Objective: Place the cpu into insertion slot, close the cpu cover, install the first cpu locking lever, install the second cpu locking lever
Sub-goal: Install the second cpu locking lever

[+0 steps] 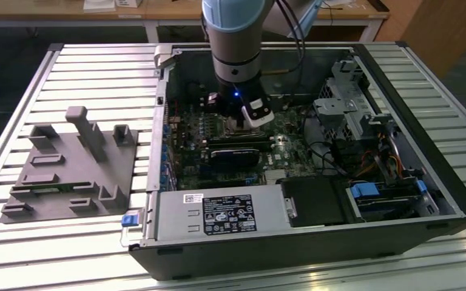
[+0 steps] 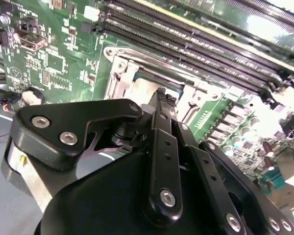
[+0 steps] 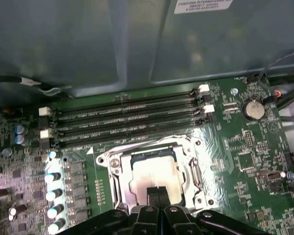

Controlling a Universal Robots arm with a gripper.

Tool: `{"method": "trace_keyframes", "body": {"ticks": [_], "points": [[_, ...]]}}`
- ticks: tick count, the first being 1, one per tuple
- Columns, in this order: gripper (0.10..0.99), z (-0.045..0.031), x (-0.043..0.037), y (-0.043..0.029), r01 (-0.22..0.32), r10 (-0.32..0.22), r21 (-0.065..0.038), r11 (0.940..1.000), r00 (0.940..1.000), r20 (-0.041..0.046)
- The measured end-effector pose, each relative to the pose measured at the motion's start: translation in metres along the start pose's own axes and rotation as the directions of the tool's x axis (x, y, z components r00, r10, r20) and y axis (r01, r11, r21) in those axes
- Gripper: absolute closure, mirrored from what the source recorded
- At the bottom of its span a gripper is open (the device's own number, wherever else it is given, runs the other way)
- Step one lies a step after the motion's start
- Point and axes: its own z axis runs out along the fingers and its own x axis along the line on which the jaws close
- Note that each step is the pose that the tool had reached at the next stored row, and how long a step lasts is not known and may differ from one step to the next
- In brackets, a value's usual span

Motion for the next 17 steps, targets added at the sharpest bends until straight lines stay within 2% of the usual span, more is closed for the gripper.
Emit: {"method": "trace_keyframes", "body": {"ticks": [7,12,17], "points": [[0.980,0.0024,-0.0020,0.0077,-0.002,0.002,0.006,1.0000,0.9999,-0.0123],[0.980,0.0041,-0.0077,0.0097,-0.001,0.001,0.009,1.0000,0.9997,-0.0235],[0.980,0.0042,-0.0082,0.0098,0.001,0.000,0.009,1.0000,0.9997,-0.0251]]}}
